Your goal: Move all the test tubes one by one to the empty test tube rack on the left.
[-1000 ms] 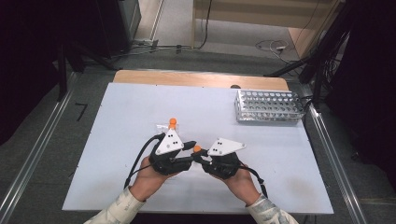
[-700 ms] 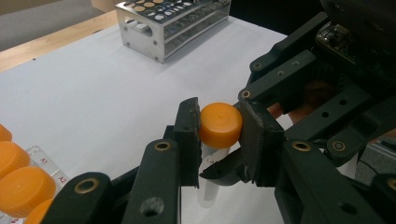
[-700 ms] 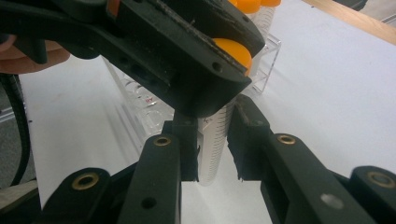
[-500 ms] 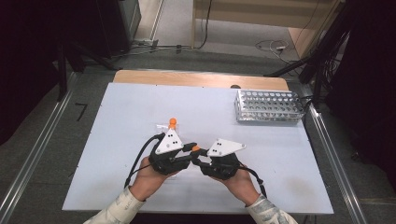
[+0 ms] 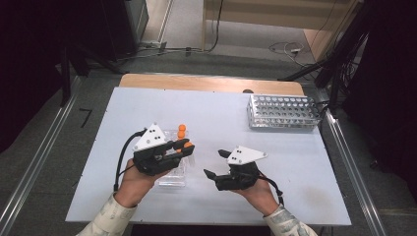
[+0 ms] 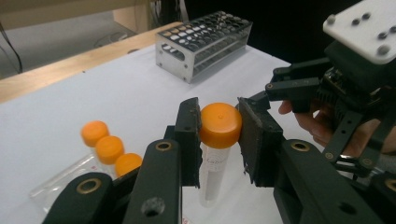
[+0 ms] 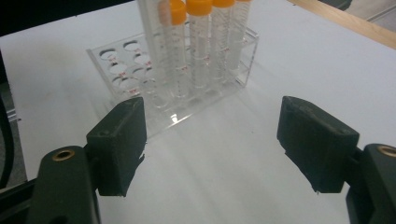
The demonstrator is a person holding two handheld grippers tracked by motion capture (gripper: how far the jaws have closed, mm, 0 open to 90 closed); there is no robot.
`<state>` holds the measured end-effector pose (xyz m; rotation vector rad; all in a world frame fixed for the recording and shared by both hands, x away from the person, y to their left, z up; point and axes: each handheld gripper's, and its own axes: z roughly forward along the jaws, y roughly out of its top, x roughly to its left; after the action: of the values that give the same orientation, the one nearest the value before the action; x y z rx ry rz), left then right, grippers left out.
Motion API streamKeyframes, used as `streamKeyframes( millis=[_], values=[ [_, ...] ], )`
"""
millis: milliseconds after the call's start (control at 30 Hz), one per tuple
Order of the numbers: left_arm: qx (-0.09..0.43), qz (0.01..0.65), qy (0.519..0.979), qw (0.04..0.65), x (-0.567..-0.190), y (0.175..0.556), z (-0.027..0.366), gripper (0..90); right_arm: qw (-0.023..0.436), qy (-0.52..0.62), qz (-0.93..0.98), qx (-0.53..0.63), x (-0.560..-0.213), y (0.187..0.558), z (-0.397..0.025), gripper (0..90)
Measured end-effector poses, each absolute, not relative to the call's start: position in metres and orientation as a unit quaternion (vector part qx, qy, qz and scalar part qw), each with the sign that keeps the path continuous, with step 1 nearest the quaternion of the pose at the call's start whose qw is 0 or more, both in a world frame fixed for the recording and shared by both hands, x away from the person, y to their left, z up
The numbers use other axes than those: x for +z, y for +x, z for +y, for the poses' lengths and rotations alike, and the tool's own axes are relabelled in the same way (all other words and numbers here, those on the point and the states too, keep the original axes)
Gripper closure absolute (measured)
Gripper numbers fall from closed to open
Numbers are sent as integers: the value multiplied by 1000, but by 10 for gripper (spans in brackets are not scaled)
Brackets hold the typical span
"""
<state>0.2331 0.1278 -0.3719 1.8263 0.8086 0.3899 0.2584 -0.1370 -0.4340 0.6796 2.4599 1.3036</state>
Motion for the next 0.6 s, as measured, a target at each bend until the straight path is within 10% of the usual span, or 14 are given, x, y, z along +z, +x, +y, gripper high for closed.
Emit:
streamKeyframes(
  millis=[600],
  values=[
    [191, 361, 772, 487, -384, 230, 141, 705, 144, 257, 846, 444, -439, 259, -152, 225]
  ],
)
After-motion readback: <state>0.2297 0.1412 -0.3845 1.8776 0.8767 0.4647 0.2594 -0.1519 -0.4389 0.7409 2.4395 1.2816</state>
